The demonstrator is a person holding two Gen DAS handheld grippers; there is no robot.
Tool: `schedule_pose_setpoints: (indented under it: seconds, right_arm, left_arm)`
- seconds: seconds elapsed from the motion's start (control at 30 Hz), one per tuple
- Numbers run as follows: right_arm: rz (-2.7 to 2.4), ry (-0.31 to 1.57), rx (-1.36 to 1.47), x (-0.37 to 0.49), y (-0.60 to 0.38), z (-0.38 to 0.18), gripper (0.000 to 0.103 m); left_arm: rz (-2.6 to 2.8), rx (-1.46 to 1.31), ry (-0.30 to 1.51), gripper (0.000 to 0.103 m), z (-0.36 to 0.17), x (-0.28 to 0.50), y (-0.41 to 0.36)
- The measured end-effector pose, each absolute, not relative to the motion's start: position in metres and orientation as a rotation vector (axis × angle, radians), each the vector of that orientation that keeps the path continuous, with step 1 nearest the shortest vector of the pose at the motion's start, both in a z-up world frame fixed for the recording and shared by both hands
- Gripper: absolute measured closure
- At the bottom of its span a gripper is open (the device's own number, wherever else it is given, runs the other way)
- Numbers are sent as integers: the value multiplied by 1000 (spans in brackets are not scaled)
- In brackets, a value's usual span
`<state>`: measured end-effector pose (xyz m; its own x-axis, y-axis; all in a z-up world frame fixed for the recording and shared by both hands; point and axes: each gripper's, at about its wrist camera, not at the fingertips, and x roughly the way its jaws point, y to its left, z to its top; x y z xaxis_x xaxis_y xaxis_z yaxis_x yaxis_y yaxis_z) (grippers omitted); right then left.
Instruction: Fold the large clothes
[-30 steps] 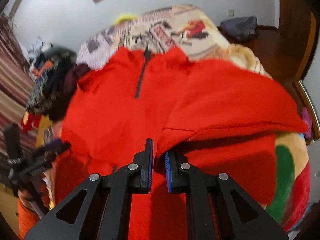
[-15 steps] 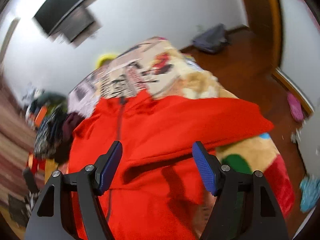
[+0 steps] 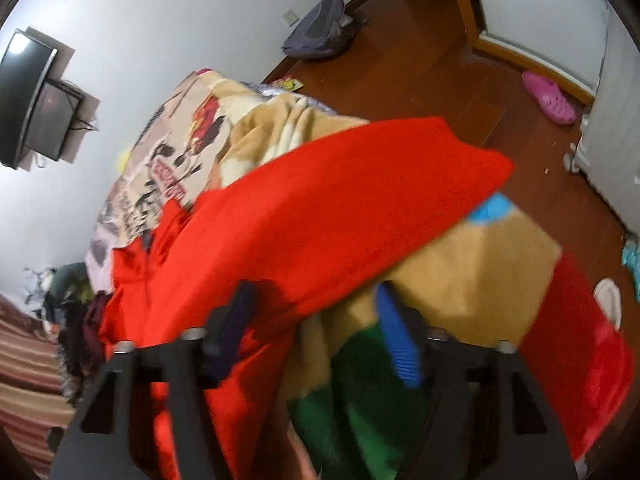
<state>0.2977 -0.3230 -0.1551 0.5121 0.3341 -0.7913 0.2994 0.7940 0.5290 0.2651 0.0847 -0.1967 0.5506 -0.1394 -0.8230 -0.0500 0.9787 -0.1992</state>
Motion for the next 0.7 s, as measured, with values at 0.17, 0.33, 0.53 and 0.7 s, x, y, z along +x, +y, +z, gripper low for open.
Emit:
schedule_pose_setpoints:
  seconds: [0.17, 0.33, 0.53, 0.7]
  right_arm:
    - [1, 1065, 621, 316, -324, -154, 95]
    - [32, 931, 429, 309, -300, -98, 97]
    - [216, 827, 367, 312, -249, -23, 97]
    - [366, 781, 296, 310, -184, 12, 97]
  left_arm:
    - [-44, -194, 991, 26, -200, 265, 86]
    - [-37, -191, 978, 26, -197, 261, 90]
    - [-21, -167, 934, 26, -183, 252, 96]
    - [-9, -174, 899, 26, -171, 241, 107]
